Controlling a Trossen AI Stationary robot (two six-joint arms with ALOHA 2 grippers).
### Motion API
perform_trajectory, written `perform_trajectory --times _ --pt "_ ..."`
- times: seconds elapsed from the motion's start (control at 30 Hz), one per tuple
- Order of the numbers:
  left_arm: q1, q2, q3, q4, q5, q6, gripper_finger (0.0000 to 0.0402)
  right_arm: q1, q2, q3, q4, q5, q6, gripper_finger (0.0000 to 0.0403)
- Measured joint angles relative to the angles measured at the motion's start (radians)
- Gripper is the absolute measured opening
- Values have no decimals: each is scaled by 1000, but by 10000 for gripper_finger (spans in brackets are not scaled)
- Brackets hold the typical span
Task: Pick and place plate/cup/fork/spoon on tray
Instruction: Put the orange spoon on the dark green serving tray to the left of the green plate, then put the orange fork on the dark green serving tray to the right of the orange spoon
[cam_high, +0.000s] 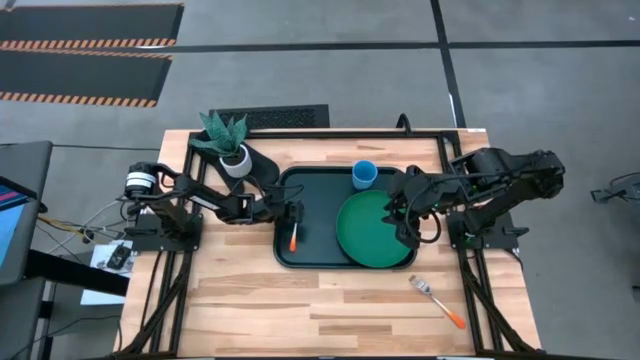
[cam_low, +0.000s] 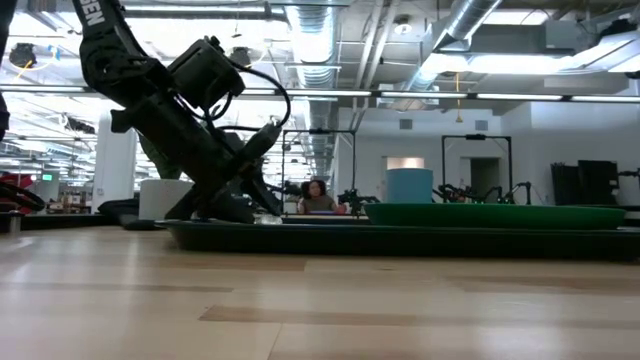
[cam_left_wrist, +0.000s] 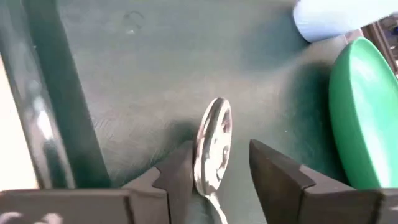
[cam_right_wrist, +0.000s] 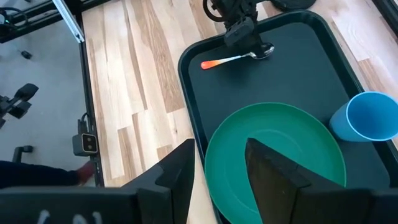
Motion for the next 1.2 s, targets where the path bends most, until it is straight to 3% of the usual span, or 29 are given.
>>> perform_trajectory --times 0.37,0.6,0.83,1.2 --pt "0 2 18 -8 20 -19 158 0 0 0 0 -1 4 164" --pt "0 -11 18 -23 46 -50 157 8 0 0 -71 -1 90 164" --pt "12 -122 17 -184 -50 -33 157 21 2 -58 -86 19 150 164" --pt "18 -360 18 -354 -52 8 157 48 1 -195 -68 86 223 160"
